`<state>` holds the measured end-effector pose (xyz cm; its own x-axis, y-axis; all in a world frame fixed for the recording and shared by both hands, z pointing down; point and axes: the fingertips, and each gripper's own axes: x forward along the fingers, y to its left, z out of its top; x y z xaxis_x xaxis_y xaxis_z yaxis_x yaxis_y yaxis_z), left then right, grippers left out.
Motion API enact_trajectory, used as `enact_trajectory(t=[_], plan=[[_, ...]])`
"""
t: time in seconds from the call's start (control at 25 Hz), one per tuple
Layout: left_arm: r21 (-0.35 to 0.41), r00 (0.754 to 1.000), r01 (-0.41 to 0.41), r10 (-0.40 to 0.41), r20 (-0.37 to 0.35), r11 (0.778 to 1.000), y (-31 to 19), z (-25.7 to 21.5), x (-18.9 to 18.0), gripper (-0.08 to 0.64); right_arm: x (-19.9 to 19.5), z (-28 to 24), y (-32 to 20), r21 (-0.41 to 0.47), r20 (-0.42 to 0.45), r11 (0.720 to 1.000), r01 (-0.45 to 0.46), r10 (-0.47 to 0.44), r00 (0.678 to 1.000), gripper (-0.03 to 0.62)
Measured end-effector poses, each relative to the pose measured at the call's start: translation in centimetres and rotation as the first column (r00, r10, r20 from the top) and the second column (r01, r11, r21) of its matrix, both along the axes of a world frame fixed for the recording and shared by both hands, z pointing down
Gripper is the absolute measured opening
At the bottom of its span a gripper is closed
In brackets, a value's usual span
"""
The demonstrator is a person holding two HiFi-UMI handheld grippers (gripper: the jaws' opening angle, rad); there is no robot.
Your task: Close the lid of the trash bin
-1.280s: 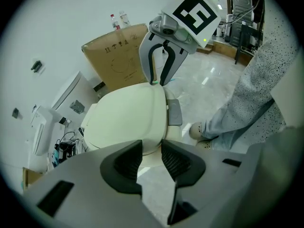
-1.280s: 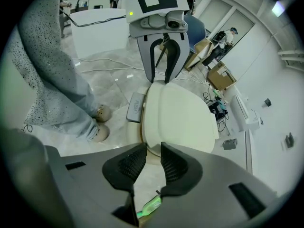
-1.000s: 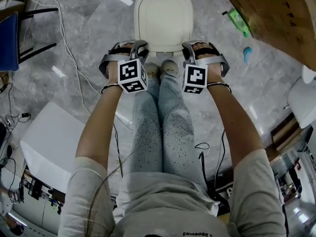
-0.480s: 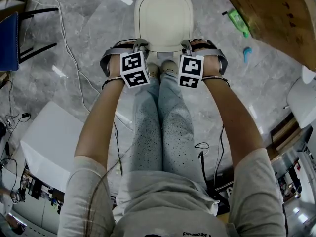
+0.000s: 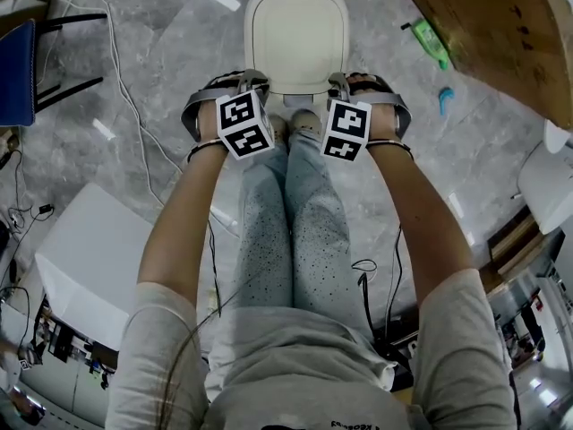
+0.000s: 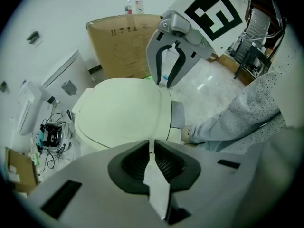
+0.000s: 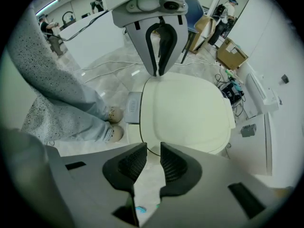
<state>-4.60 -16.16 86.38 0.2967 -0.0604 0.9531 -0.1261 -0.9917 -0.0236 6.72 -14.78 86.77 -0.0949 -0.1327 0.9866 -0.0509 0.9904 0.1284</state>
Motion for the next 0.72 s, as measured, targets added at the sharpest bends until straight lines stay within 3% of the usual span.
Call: enact_trajectory(t=[0.32,0.56,0.72], plan=[[0.031,0.986,0.131,-0.128,-0.106,0.991,-0.7,-5.1,0.3,0.026,-1.3,-5.8,-1.1,0.111,0.173,0.975,-0.191,0.17,0.97,0.051],[0.052,0.959,0.221,-0.207,-0.196,0.974,-0.9,-10.8,1.5,0.02,-2.3,-11.9,-1.6,0.147,0.276,0.938,-0.315,0.267,0.923,0.037],[0.078,0.942,0.264,-0.24,-0.234,0.961,-0.4,-15.5,2.2,0.02,-2.7,-16.5,-1.2,0.142,0.35,0.9,-0.413,0.344,0.871,0.035]])
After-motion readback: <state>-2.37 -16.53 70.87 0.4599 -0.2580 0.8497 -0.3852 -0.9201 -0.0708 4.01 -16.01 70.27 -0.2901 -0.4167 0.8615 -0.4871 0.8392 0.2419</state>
